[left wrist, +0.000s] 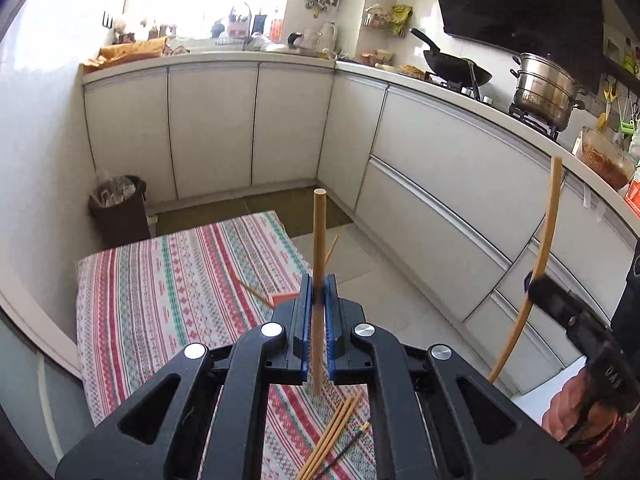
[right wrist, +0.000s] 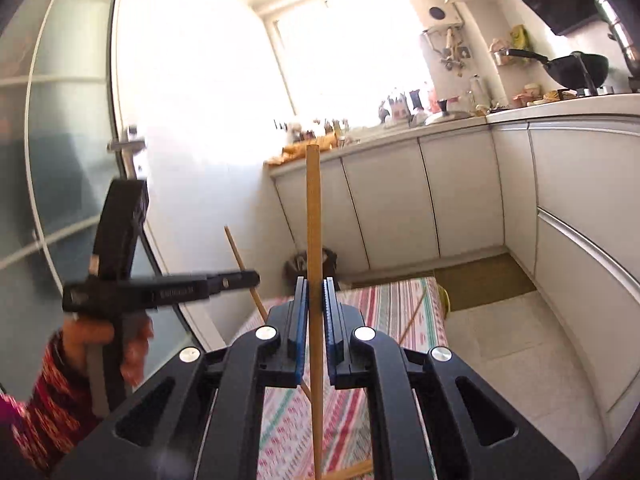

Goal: Organize utensils
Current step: 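Carry the upright chopstick in the left tool toward the pink holder while the right tool lifts its chopstick, then lower the chopsticks into the pink holder and open both tools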

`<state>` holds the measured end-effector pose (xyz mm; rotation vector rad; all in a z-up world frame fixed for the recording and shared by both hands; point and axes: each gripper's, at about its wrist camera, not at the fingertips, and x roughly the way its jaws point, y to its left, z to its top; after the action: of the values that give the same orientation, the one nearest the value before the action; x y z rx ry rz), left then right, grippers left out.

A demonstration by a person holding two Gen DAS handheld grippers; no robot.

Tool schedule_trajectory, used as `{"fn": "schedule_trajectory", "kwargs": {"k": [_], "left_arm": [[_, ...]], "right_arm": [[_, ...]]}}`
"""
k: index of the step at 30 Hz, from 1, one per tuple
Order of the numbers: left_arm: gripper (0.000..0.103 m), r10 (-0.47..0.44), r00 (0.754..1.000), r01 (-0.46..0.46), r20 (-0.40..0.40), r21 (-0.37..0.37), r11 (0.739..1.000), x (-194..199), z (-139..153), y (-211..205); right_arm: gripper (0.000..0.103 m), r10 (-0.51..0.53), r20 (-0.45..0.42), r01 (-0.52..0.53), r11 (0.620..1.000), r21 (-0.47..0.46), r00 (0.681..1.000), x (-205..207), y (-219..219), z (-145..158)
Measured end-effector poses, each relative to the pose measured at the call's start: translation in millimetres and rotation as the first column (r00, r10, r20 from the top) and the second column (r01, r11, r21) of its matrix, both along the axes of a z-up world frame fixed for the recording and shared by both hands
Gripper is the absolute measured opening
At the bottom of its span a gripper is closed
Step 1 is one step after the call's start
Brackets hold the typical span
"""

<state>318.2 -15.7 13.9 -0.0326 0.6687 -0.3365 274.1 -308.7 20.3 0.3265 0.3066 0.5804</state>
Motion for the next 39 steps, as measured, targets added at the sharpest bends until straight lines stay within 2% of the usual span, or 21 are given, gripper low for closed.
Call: {"fn": "schedule_trajectory", "kwargs": {"k": [3, 6, 13, 16, 17, 18, 20, 24, 28, 33, 34, 35, 36, 37, 39], "left_arm": [[0.005, 0.013, 1.0, -0.013, 0.027, 0.004, 1.0, 24, 6, -8], [0.005, 0.024, 0.999, -0.025, 0.041, 0.013, 1.0, 48, 2, -16], [0.005, 0.043, 0.999, -0.044, 0.004, 0.036, 0.998, 104, -43, -23], [0.007, 0.006, 0.999, -0.005, -0.043, 0.041, 0.999, 117, -63, -26], [0.012, 0.011, 0.999, -0.009, -0.046, 0.05, 0.999, 118, -68, -26], [0.013, 0.018, 0.999, -0.016, -0.042, 0.059, 0.998, 118, -71, -24], [0.013, 0.031, 0.999, -0.03, -0.027, 0.026, 0.999, 114, -72, -15], [0.016, 0.075, 0.996, -0.074, 0.049, -0.017, 0.997, 98, -57, 5], [0.02, 0.123, 0.985, -0.118, 0.119, -0.045, 0.992, 82, -39, 28], [0.02, 0.16, 0.978, -0.152, 0.134, -0.066, 0.986, 74, -32, 51], [0.02, 0.169, 0.977, -0.162, 0.132, -0.065, 0.985, 72, -33, 54], [0.02, 0.174, 0.976, -0.167, 0.128, -0.065, 0.984, 71, -35, 56], [0.02, 0.177, 0.977, -0.17, 0.122, -0.065, 0.983, 69, -37, 58], [0.02, 0.183, 0.976, -0.176, 0.116, -0.061, 0.982, 68, -40, 60], [0.02, 0.185, 0.977, -0.179, 0.104, -0.06, 0.982, 68, -43, 63]], "right_arm": [[0.008, -0.051, 0.079, 0.048, 0.998, 0.048, 0.996, 29, -7, 20], [0.008, -0.086, 0.135, 0.077, 0.995, 0.071, 0.987, 61, -6, 24], [0.008, -0.096, 0.168, 0.085, 0.994, 0.074, 0.981, 119, 6, -15], [0.008, -0.083, 0.166, 0.075, 0.996, 0.054, 0.983, 135, 14, -32], [0.008, -0.073, 0.163, 0.067, 0.997, 0.048, 0.984, 138, 18, -37], [0.008, -0.067, 0.161, 0.062, 0.997, 0.038, 0.985, 141, 22, -43], [0.008, -0.061, 0.16, 0.059, 0.998, 0.018, 0.985, 147, 28, -54], [0.008, -0.033, 0.169, 0.036, 0.999, -0.018, 0.985, 160, 36, -73], [0.008, -0.008, 0.211, 0.017, 0.999, -0.041, 0.977, 171, 43, -79], [0.008, 0.067, 0.263, -0.053, 0.997, -0.059, 0.962, 175, 54, -93], [0.014, 0.074, 0.259, -0.054, 0.995, -0.082, 0.963, 180, 57, -102], [0.035, 0.073, 0.244, -0.048, 0.993, -0.107, 0.967, 183, 61, -114], [0.045, 0.067, 0.219, -0.04, 0.991, -0.126, 0.973, 185, 63, -125], [0.048, 0.049, 0.209, -0.021, 0.991, -0.134, 0.977, 185, 63, -134], [0.048, 0.004, 0.183, 0.017, 0.994, -0.11, 0.983, 186, 54, -140]]}}
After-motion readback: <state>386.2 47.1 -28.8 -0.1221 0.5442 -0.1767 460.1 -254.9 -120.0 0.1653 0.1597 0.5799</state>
